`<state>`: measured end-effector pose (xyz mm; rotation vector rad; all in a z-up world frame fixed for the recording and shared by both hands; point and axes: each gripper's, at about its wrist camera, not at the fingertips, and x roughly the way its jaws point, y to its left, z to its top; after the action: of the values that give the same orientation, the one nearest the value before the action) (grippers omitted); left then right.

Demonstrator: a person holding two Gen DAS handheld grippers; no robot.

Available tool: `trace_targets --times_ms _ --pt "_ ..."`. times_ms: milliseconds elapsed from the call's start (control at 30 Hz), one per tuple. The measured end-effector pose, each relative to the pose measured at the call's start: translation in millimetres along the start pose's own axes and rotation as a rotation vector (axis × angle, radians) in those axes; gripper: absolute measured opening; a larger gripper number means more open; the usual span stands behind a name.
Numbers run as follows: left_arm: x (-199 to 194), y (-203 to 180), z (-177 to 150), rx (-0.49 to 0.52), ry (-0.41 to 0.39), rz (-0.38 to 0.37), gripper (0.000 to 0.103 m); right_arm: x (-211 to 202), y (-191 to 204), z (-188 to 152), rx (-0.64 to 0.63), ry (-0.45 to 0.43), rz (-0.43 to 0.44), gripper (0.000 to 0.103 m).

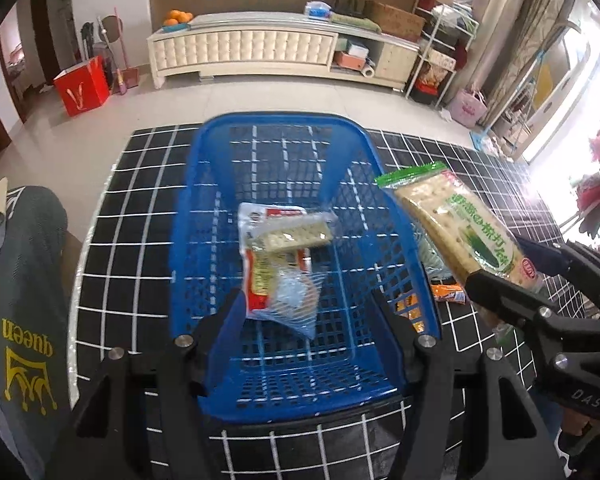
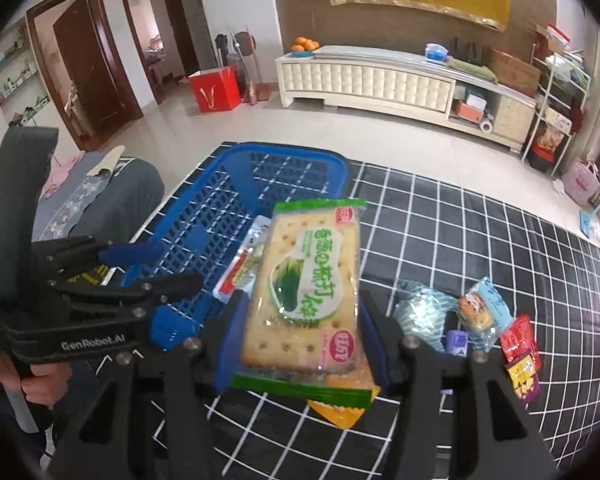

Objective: Organize snacks
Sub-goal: 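Drop the bread packet into the basket with the left tool while the right tool carries the cracker packet, then lower the green-label cracker packet into the basket and open the right tool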

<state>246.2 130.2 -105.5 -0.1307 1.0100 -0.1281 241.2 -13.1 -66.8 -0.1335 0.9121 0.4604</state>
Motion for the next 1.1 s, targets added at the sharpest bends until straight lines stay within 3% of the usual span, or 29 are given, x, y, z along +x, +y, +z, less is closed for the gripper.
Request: trace_targets --times_ms 367,767,900,1100 --pt "-16.0 46.9 -11.3 -0.061 -0.022 0.021 0.059 31.7 42.6 10.1 -0.051 0.046 0.022 0.058" --pt "-14.0 68.8 -22.2 -0.112 -0.014 0.016 0.059 70.9 52.5 6.7 -0.088 0.133 -0.062 0.059" --pt "-15.5 63.6 -24.2 -0.105 -0.018 0.02 0.059 70.6 48.7 5.0 -0.073 0.139 -0.059 0.078" --pt "-20.3 44.0 -25.9 -0.071 -0.016 0.027 0.059 36.4 48.7 6.5 -0.092 0.07 -0.071 0.079"
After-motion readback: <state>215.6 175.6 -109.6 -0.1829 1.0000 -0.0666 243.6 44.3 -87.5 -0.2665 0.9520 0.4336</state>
